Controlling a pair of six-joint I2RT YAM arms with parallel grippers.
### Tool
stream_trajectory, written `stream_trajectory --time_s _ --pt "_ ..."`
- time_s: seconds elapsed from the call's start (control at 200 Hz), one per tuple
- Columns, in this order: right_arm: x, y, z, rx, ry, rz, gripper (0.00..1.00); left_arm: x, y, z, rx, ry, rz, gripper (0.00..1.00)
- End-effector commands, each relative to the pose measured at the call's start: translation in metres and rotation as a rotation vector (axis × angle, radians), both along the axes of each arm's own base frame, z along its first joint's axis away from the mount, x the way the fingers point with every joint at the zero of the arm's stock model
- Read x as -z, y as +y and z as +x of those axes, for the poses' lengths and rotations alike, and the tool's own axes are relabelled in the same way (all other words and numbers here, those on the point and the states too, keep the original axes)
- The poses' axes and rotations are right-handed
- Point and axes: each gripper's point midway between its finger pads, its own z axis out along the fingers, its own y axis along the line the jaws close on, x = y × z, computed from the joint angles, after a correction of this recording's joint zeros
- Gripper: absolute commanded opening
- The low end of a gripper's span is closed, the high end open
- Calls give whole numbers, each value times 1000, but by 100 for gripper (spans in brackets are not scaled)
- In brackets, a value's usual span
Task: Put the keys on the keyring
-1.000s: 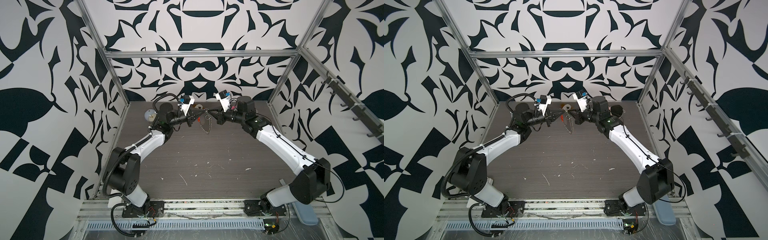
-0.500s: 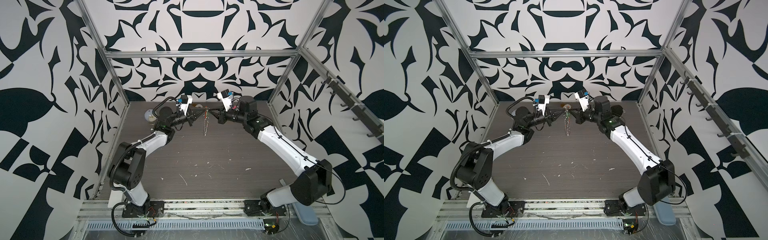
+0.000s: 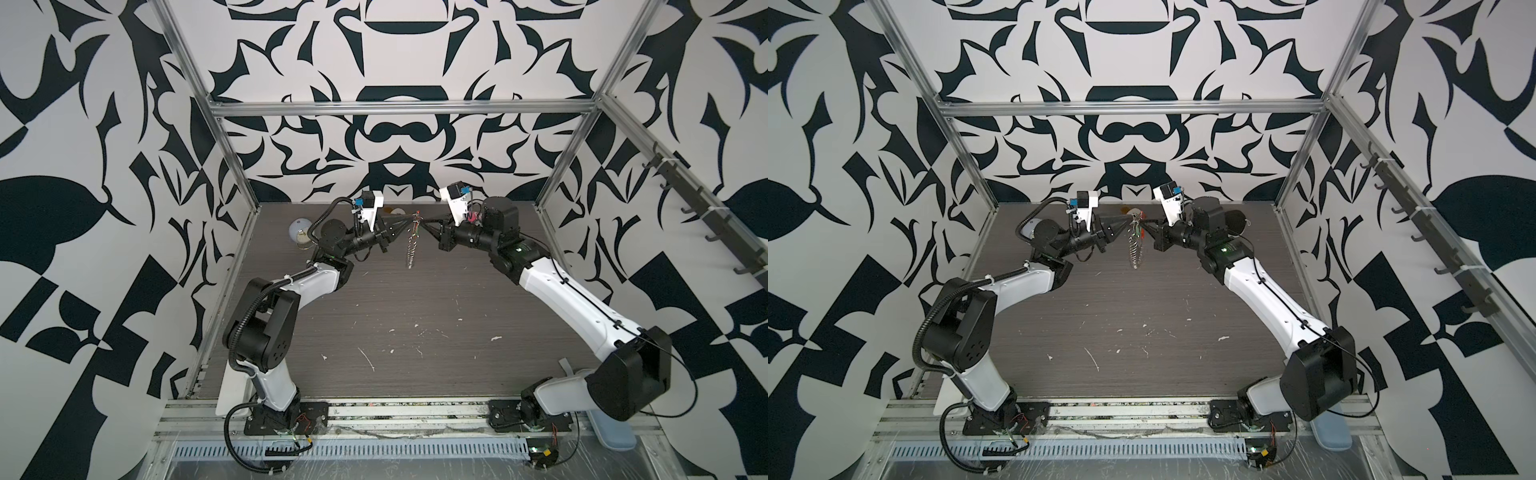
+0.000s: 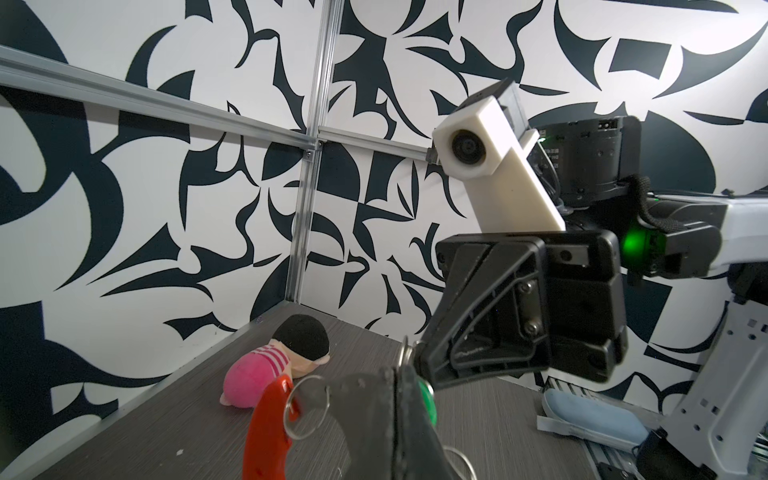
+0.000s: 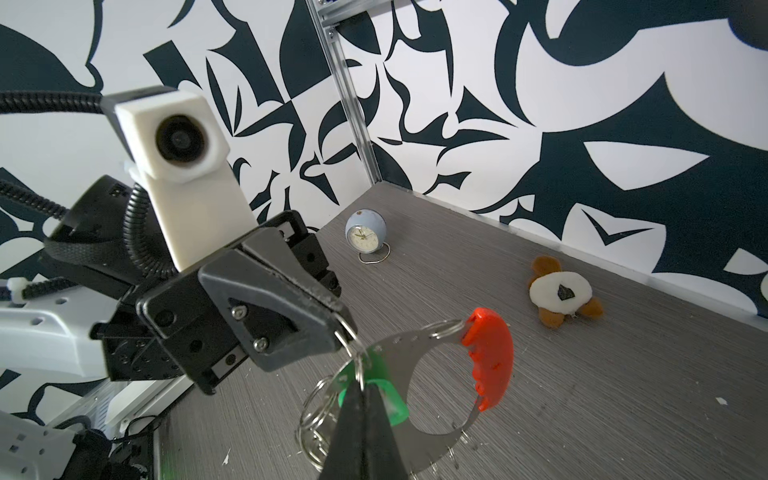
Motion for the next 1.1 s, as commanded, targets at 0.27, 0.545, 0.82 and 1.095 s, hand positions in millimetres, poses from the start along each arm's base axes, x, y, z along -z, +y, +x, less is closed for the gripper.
stream_trajectory --time_s 0.27,0.545,0.82,1.095 --pt "15 -23 6 135 -12 -65 14 -8 9 4 -71 -42 -28 0" --pt "1 -24 2 134 -75 -32 21 2 3 -4 -17 -18 22 0" --pt "-34 0 -3 -5 -123 124 33 -2 6 -7 -3 18 19 0" --pt "-42 12 7 -59 -102 178 39 -20 14 -5 26 61 -54 0"
